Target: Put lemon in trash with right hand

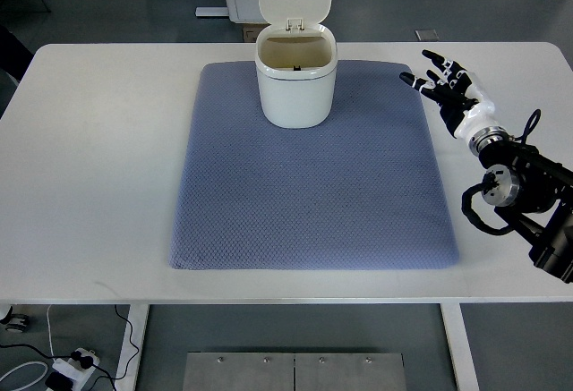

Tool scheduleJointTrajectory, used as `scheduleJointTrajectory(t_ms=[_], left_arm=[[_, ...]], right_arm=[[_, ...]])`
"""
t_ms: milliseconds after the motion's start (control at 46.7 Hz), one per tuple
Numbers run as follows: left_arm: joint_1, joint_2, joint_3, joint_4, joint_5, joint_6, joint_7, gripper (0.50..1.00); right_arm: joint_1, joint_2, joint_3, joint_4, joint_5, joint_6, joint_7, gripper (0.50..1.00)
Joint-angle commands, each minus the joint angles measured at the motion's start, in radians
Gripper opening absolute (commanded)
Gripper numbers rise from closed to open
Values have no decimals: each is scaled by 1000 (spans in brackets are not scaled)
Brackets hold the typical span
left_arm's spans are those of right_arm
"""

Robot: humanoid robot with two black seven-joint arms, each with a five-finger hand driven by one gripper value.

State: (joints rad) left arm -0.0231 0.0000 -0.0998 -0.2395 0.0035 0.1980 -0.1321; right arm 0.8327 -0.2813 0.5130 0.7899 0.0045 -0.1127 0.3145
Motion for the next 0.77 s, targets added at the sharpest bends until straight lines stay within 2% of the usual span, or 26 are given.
scheduleJointTrajectory(t_ms=[0, 193, 321, 364, 750], left_arm=[[0, 0, 0, 0, 0, 0, 0, 1000], [0, 0, 0, 0, 0, 0, 0, 1000], [0, 0, 0, 0, 0, 0, 0, 1000], [0, 0, 0, 0, 1, 0, 0, 1000], [0, 0, 0, 0, 0, 0, 0, 1000]], right_arm=[[0, 2, 35, -17, 5, 16, -41, 1000], [-1, 1, 44, -17, 5, 39, -48, 1000], [-4, -1, 47, -35, 5, 142, -51, 1000], [-4, 1, 50, -49, 5, 156, -51, 1000], [-14, 2, 53, -100, 5, 156, -45, 1000]])
